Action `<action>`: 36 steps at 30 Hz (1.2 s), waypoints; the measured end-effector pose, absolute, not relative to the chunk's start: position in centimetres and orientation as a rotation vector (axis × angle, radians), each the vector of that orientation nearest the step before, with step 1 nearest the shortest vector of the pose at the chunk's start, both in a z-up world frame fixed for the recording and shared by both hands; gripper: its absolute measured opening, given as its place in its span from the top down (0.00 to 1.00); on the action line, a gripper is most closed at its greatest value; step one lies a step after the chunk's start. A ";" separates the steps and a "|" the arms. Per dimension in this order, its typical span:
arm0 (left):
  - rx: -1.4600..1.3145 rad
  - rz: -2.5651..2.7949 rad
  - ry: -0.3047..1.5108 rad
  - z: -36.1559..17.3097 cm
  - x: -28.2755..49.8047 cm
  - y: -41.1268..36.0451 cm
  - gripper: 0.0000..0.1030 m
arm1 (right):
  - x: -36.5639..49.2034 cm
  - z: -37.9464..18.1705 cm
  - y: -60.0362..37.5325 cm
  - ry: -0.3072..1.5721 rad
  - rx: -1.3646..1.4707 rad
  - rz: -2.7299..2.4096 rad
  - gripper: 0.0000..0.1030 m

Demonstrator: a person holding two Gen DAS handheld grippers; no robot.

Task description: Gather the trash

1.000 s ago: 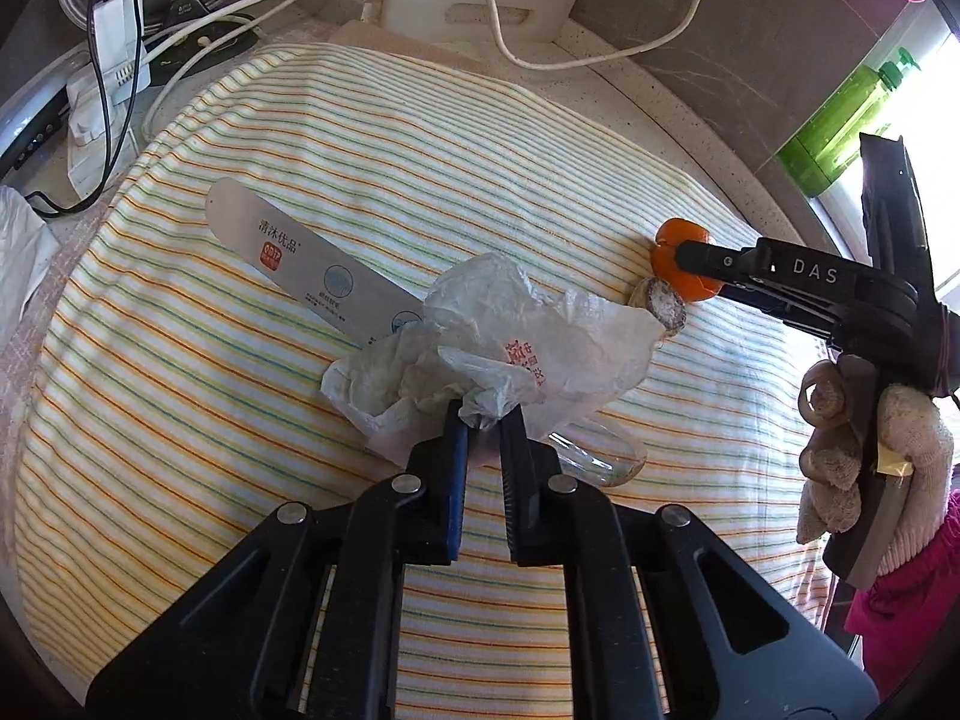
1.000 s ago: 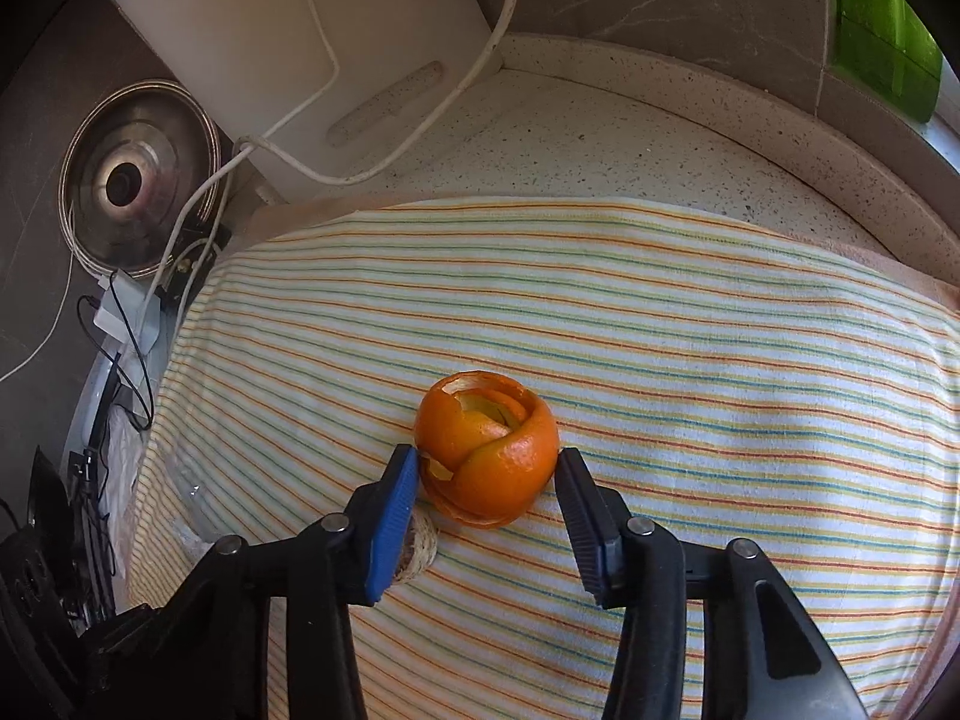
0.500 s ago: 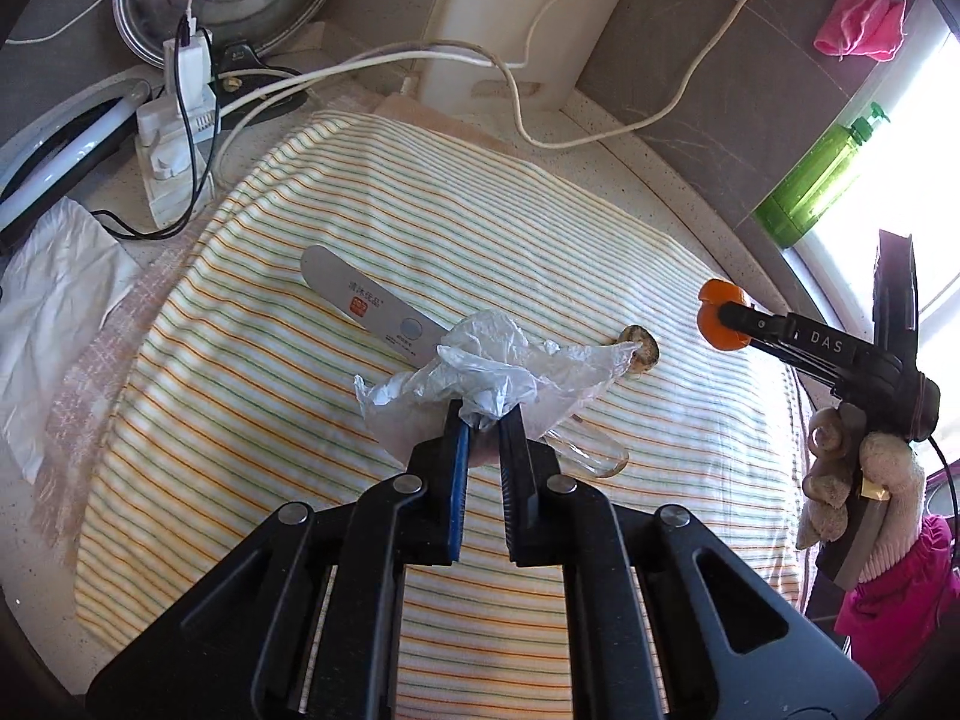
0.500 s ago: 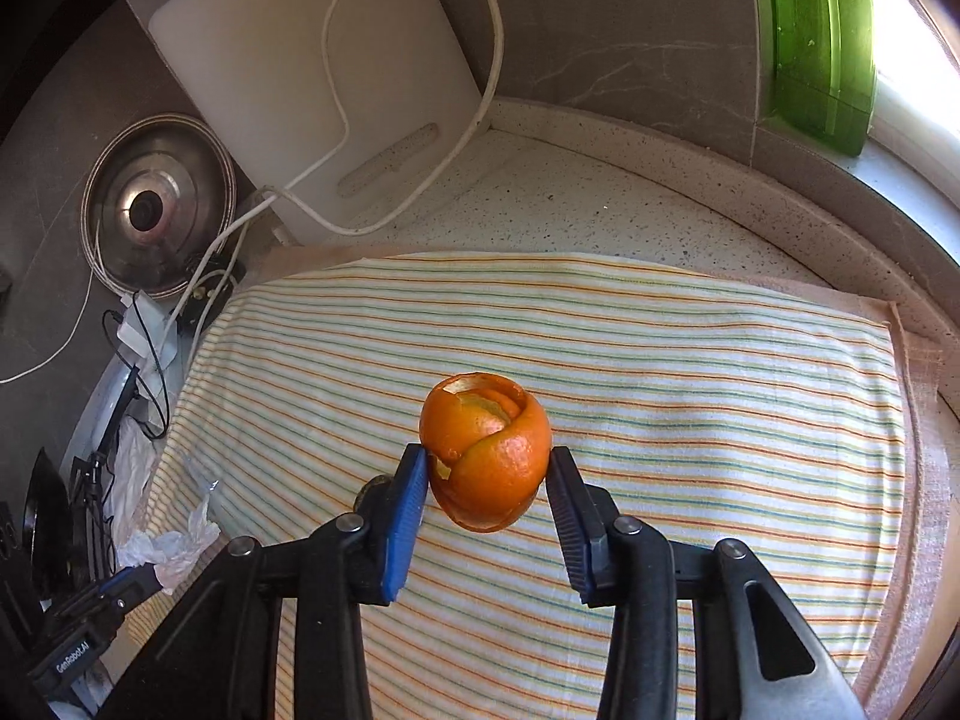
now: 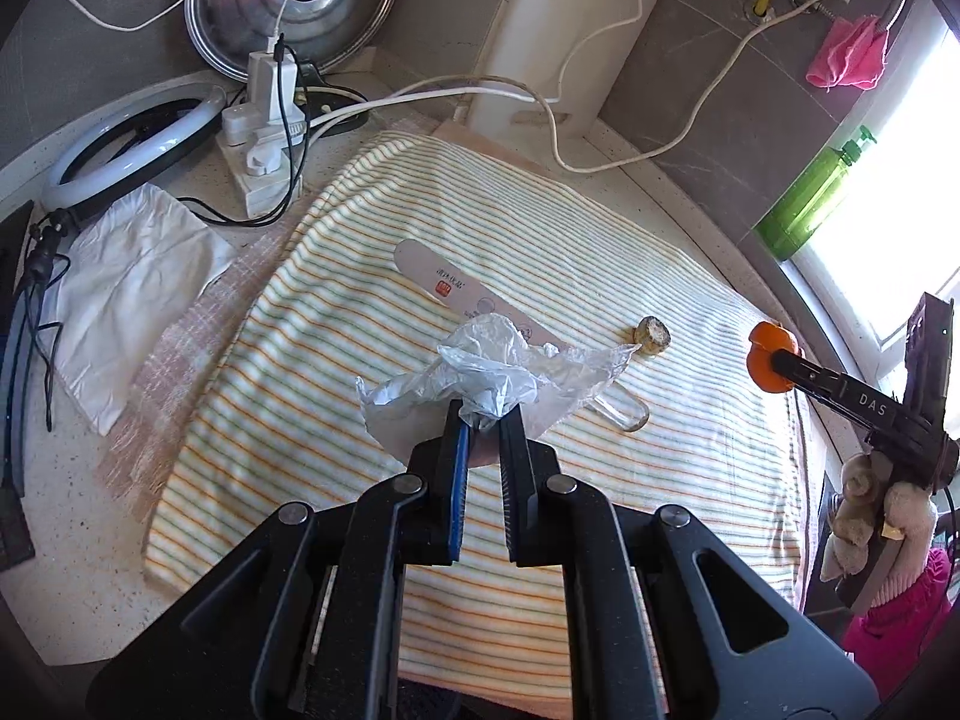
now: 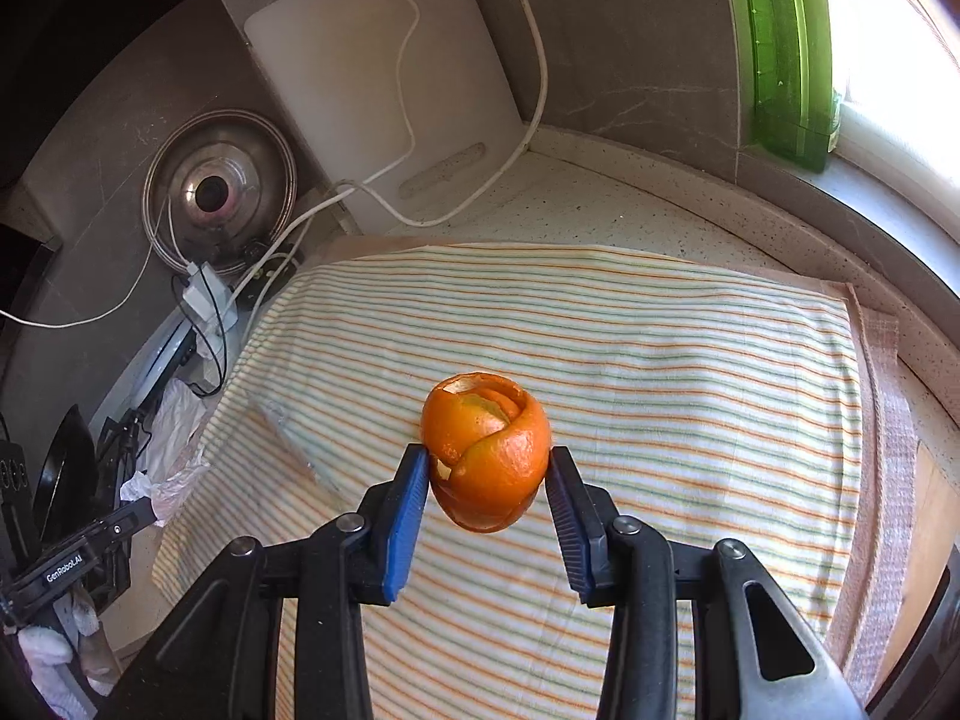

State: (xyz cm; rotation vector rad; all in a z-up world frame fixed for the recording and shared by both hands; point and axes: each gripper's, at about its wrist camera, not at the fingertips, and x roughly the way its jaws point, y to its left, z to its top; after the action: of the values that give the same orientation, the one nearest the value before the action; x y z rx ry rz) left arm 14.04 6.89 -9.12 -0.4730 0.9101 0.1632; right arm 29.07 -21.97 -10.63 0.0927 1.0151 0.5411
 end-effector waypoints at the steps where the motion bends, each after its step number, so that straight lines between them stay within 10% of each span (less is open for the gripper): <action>1: -0.473 0.162 0.911 -9.1 13.6 7.0 0.93 | 28.4 -10.5 -22.0 1.012 0.091 0.545 0.60; 36: -0.460 0.054 1.042 -13.5 -3.4 8.7 0.93 | 4.1 -10.8 -15.6 1.050 0.035 0.606 0.60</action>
State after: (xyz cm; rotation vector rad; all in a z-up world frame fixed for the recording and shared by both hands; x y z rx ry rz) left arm -3.45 8.72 -13.54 -0.4604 1.0424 0.0539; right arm 4.14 -15.60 -10.79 0.0354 1.0501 0.6060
